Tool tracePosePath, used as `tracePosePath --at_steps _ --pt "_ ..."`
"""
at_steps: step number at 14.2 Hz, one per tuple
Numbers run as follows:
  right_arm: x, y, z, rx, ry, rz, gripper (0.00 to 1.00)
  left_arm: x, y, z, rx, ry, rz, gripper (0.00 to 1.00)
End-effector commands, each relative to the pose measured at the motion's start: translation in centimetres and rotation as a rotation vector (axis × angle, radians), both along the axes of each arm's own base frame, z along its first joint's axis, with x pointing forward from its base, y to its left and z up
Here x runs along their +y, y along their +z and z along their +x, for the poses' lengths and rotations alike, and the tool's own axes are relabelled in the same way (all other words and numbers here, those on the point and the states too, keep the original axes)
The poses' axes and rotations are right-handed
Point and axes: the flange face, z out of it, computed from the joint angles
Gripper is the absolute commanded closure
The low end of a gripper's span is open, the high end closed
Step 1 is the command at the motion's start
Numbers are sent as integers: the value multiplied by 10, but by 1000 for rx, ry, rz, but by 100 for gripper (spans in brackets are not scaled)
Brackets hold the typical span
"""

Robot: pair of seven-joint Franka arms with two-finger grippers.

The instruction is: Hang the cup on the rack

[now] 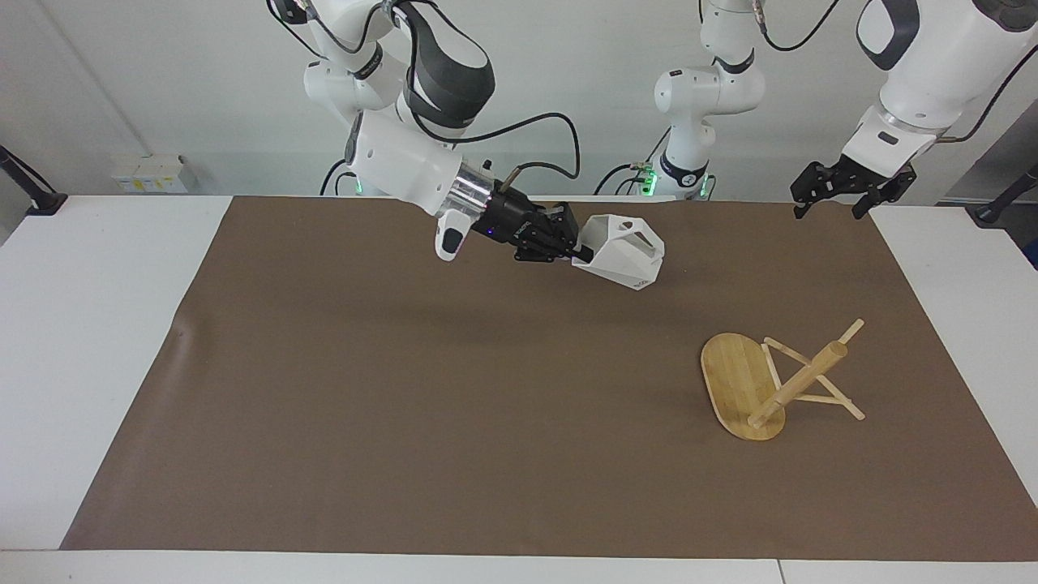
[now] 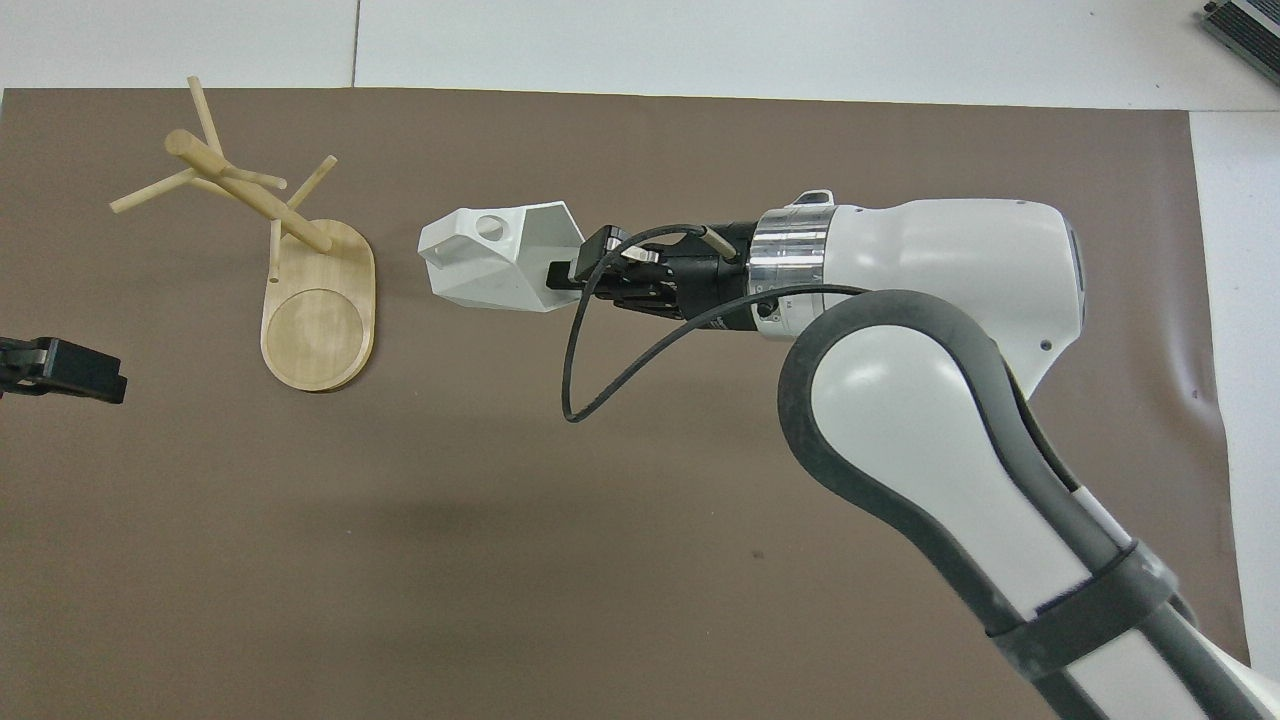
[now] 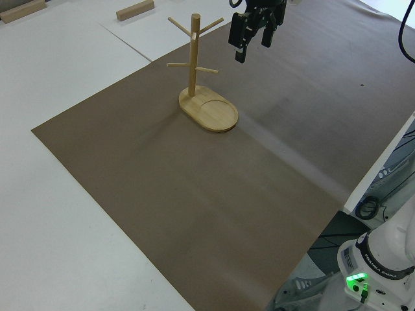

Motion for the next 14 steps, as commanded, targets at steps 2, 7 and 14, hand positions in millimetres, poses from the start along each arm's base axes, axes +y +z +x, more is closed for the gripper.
tracePosePath --at_steps 2,7,14 --pt "-2 11 0 35 -28 3 100 -1 7 -4 -29 -46 15 0" --pt "-1 18 2 90 -72 21 100 2 8 11 -137 -487 -83 0" --pt "0 17 0 68 -44 -25 100 -14 -15 11 -249 -827 -435 0"
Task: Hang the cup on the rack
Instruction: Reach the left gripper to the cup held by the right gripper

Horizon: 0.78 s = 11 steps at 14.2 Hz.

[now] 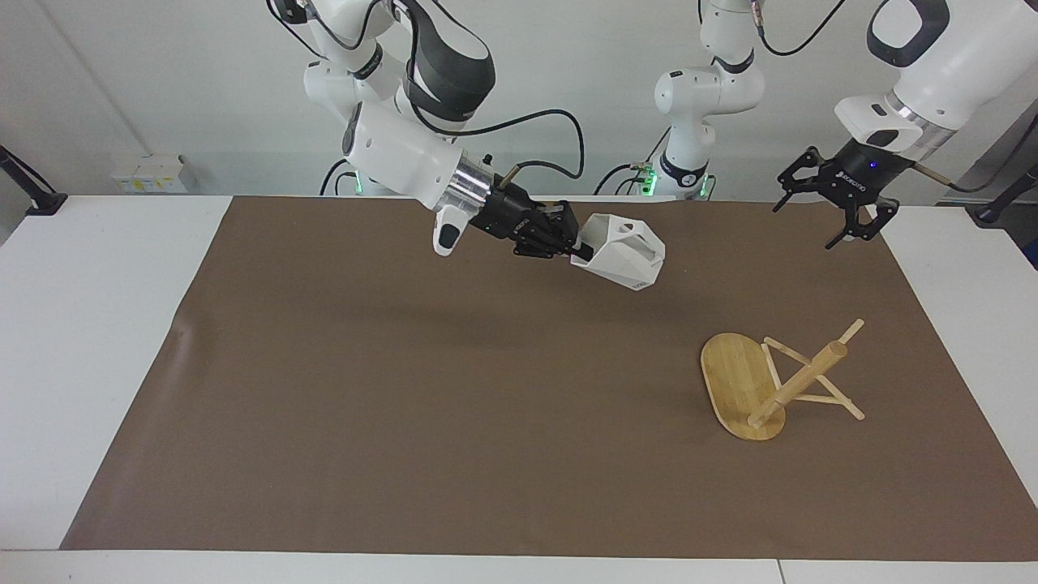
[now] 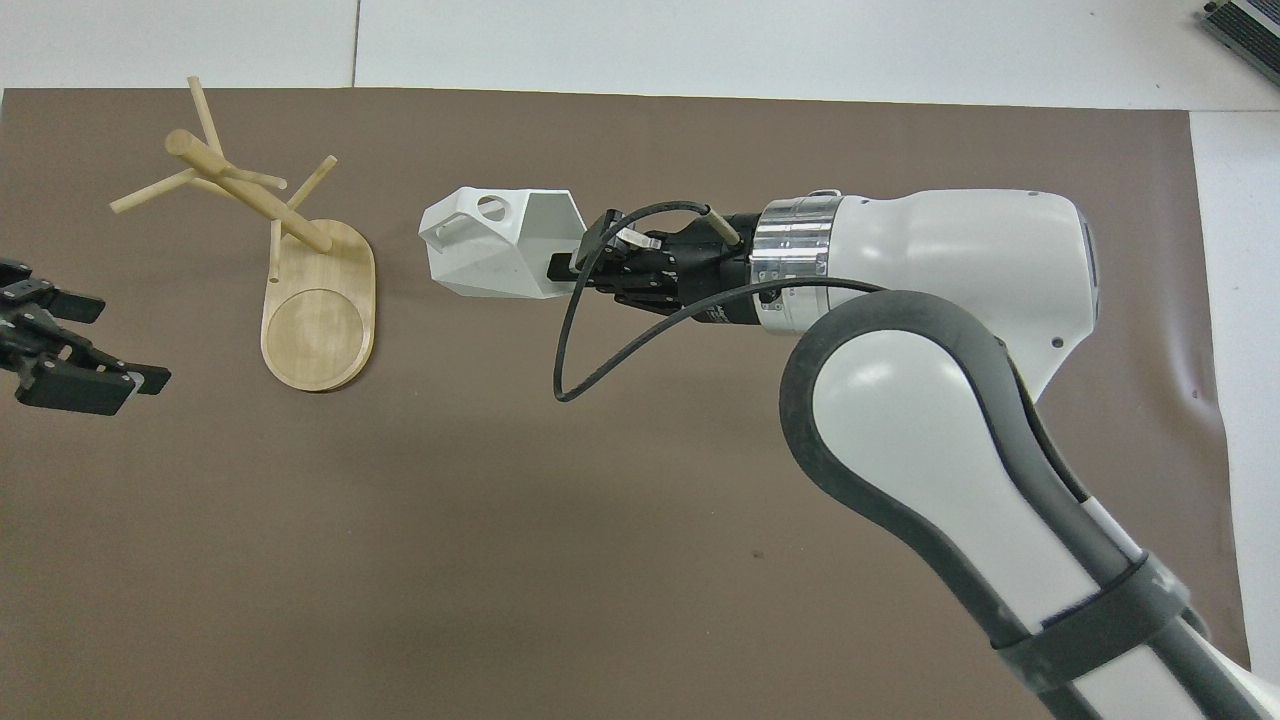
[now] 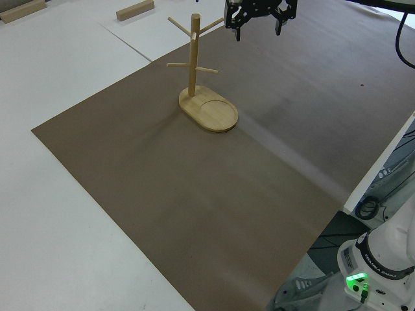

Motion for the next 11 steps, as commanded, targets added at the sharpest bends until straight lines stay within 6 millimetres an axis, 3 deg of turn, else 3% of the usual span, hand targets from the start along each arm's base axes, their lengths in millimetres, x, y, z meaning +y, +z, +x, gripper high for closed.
tracePosePath --at_steps 1,7,11 --pt "2 6 -3 0 15 -26 100 -5 -16 -3 -66 -176 -94 0" --pt "11 4 -7 8 11 -27 100 -30 -60 3 -211 -432 -309 0" --pt "13 5 -8 15 5 -29 100 -64 -84 18 -296 -471 -436 0"
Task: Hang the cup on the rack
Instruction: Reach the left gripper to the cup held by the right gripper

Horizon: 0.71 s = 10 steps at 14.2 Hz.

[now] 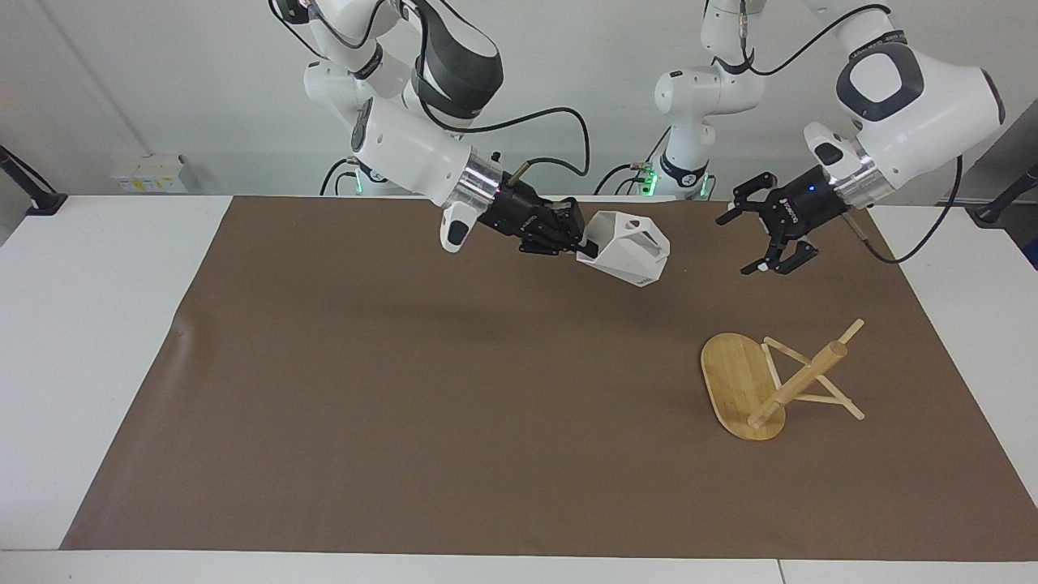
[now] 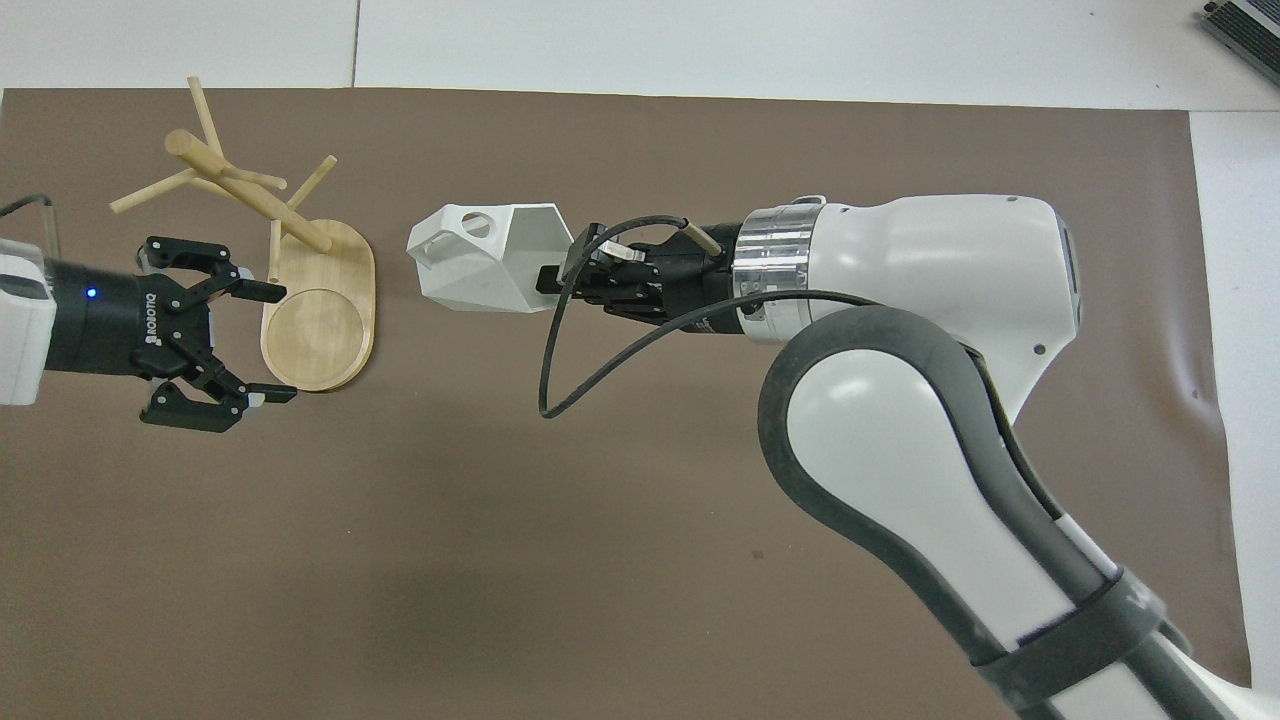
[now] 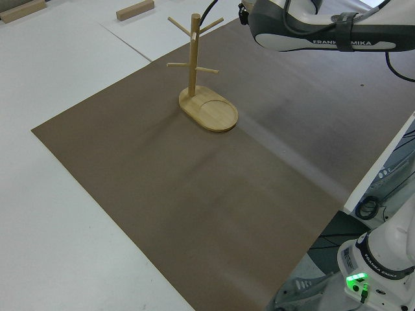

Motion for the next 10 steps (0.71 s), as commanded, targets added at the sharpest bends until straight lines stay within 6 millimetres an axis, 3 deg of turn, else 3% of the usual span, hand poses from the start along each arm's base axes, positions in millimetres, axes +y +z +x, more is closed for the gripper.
tracePosePath --at_steps 1,5,10 --pt "6 4 -4 7 -3 -14 100 -36 -10 4 -64 -36 -65 0" --pt "18 3 -10 10 -27 -16 100 -69 -6 6 -114 -36 -84 0" --pt "18 3 -10 10 -28 -18 100 -83 -1 6 -121 -19 -136 0"
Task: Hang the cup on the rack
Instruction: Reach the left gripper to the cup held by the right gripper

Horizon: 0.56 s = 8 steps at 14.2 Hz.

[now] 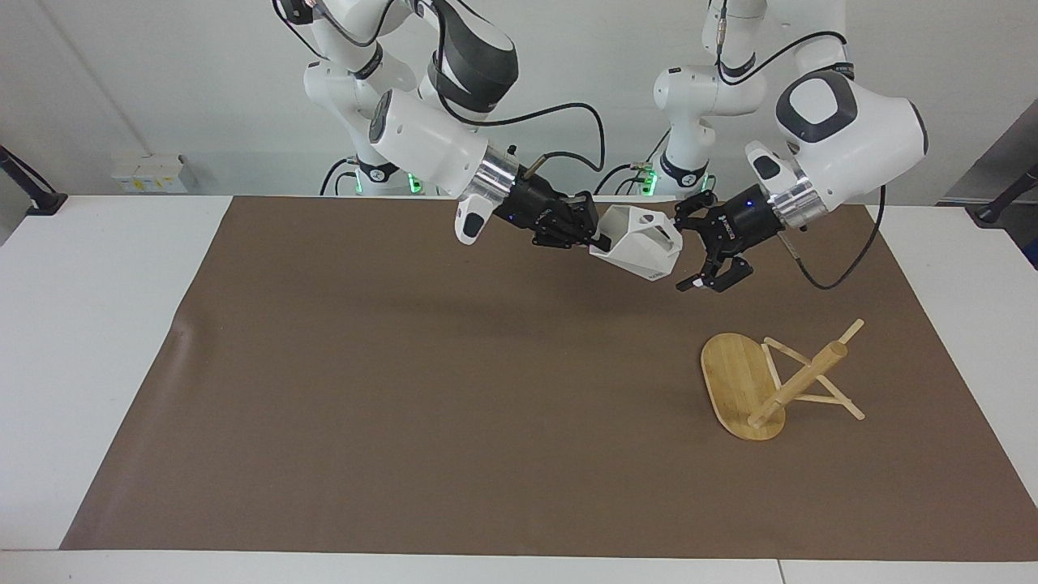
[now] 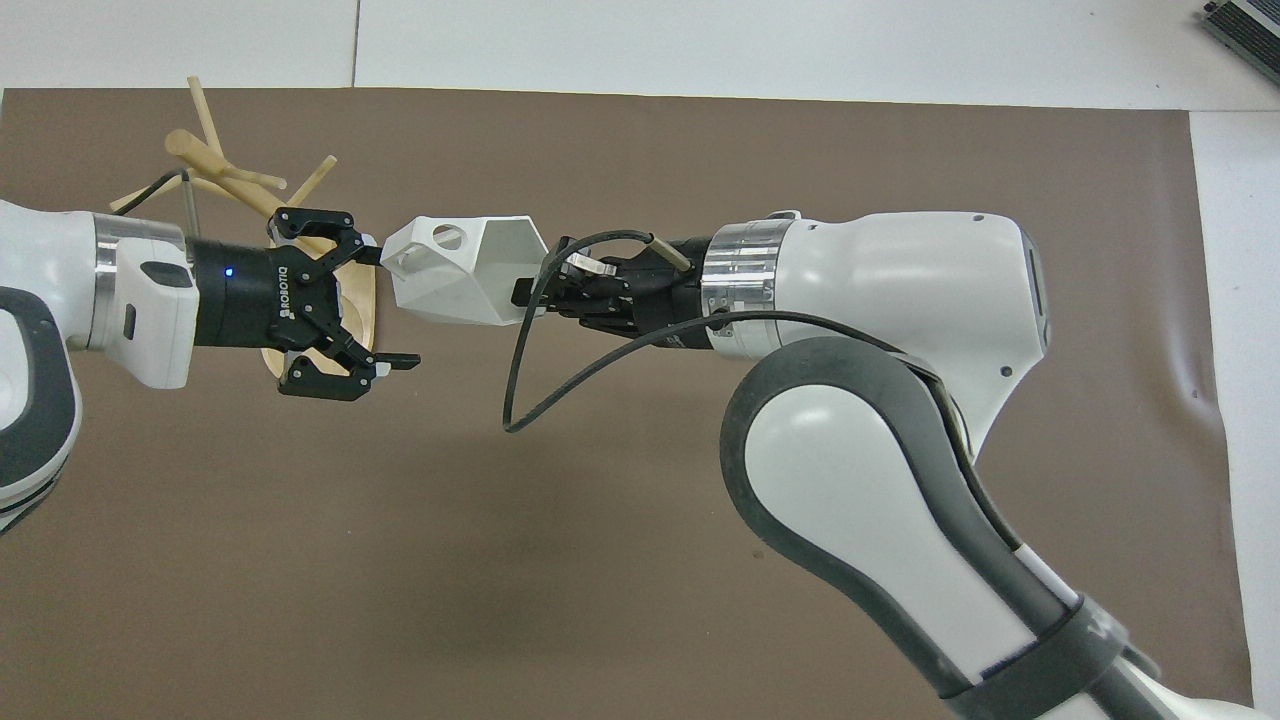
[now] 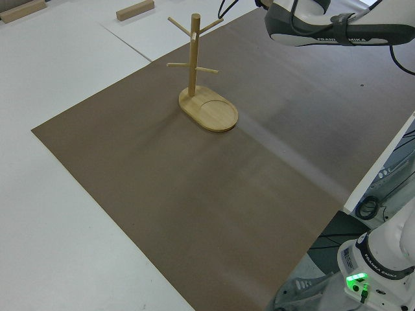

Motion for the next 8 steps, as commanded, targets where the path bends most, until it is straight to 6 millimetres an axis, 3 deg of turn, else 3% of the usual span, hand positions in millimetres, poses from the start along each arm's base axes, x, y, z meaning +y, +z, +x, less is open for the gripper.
tracePosePath --at_steps 1,8 --pt "1 1 -1 4 -17 -16 100 -4 3 -1 -31 11 -30 0" --pt "1 1 -1 1 -15 -21 100 -18 10 3 -44 94 -125 0"
